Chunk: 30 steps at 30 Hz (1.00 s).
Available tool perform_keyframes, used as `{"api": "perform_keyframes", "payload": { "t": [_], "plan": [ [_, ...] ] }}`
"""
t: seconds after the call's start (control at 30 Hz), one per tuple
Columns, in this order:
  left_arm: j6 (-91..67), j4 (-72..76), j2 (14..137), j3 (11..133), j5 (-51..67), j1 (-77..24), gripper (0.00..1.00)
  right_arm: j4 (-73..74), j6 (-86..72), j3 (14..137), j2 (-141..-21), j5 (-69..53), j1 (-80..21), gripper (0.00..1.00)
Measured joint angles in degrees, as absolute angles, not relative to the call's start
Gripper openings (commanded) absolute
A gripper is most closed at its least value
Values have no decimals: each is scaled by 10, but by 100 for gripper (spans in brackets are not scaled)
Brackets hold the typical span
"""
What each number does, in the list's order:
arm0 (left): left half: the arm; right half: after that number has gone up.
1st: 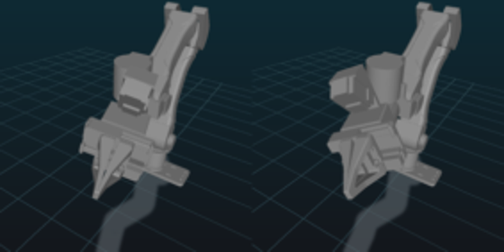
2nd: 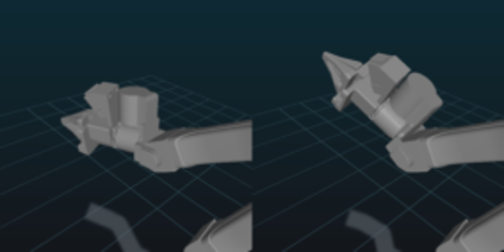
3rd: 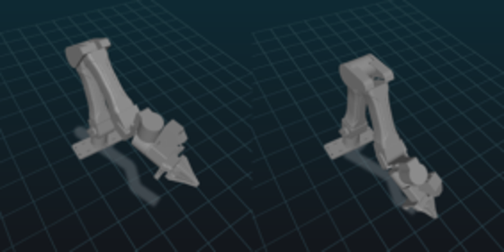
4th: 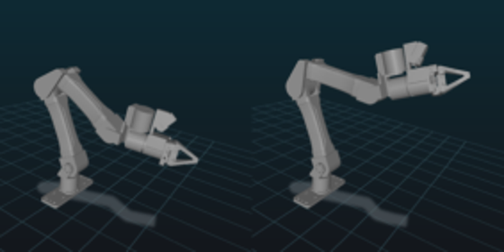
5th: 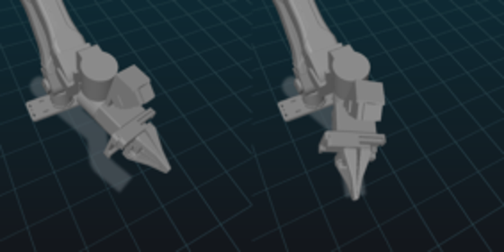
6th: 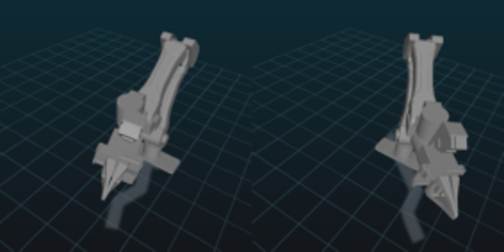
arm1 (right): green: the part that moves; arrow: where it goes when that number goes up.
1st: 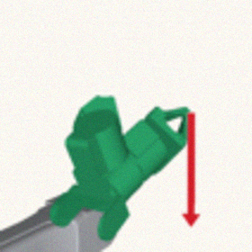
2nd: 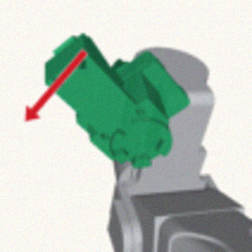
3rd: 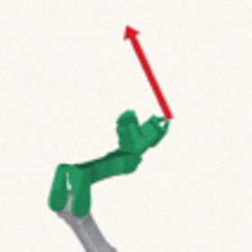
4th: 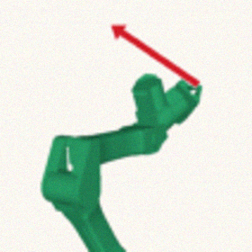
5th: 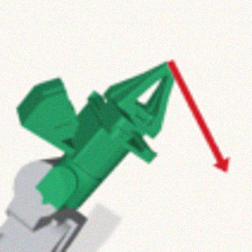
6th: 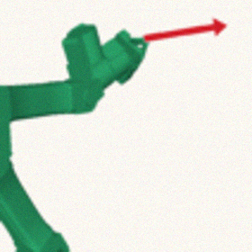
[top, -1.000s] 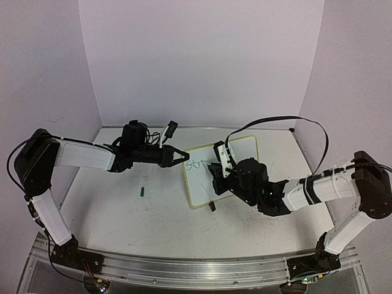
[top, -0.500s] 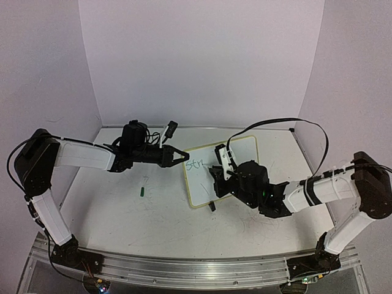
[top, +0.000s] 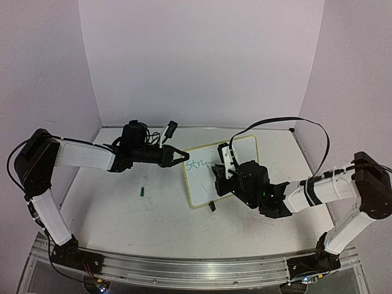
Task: Write a sentence on the whiteboard
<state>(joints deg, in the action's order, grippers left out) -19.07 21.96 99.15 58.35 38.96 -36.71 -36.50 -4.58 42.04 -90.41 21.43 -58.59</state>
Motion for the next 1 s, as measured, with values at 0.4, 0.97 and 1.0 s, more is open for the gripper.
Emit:
{"api": "perform_keyframes", "payload": {
  "t": [0.4, 0.97, 1.0],
  "plan": [
    [-191, 219, 992, 583, 390, -367, 0, -370, -41, 420, -904, 220, -585, 0],
    [-191, 219, 992, 583, 390, -367, 0, -380, -37, 433, -913, 207, -584, 0],
    [-191, 219, 992, 583, 390, -367, 0, -381, -37, 435, -914, 205, -584, 0]
  ]
}}
